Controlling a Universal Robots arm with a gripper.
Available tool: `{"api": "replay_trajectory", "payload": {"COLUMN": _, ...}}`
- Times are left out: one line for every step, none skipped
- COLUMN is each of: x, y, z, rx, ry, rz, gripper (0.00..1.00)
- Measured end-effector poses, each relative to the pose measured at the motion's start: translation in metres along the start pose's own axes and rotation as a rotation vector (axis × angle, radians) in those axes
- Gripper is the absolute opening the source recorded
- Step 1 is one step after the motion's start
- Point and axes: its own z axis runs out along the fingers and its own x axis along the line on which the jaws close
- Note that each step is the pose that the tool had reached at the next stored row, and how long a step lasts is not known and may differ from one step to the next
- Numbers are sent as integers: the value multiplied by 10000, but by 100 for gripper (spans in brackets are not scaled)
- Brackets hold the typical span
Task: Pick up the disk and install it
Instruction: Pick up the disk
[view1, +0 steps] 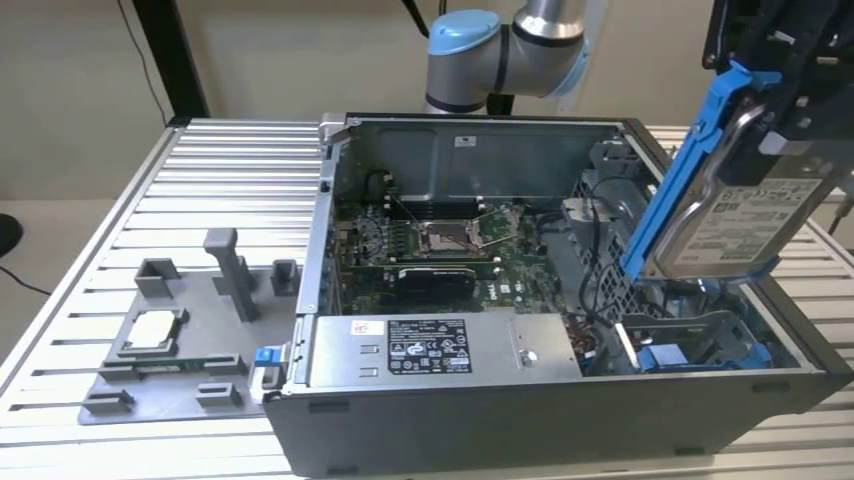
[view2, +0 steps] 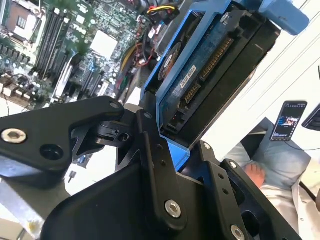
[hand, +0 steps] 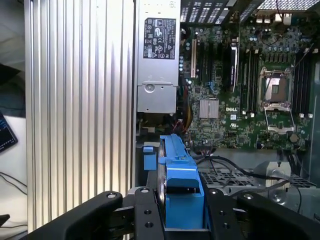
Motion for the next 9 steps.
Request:
{"api": "replay_trajectory", "payload": {"x": 17, "y": -8, "z": 3, "rx": -3, "ry": 2, "rz": -1, "gripper": 0}}
{"api": "replay_trajectory", "payload": {"x": 30, "y": -17, "z": 8, "rx": -4, "ry": 1, "rz": -5, "gripper": 0}}
{"api": "replay_trajectory", "payload": {"x": 42, "y": -26, "z": 11, "rx": -4, "ry": 1, "rz": -13, "gripper": 0}}
{"api": "replay_trajectory", "payload": {"x": 51, "y": -37, "z": 15, "rx": -4, "ry": 2, "rz": -23, "gripper": 0}}
{"api": "replay_trajectory", "payload": {"x": 59, "y": -48, "z": 20, "rx": -5, "ry": 2, "rz": -37, "gripper": 0}}
{"api": "replay_trajectory", "payload": {"x": 65, "y": -60, "z": 26, "rx": -5, "ry": 1, "rz": -55, "gripper": 0}}
{"api": "replay_trajectory", "payload": {"x": 69, "y": -73, "z": 31, "rx": -7, "ry": 2, "rz": -77, "gripper": 0}}
{"api": "replay_trajectory", "payload": {"x": 73, "y": -86, "z": 38, "rx": -14, "ry": 2, "rz": -105, "gripper": 0}}
{"api": "replay_trajectory", "payload": {"x": 77, "y": -97, "z": 46, "rx": -25, "ry": 3, "rz": -130, "gripper": 0}}
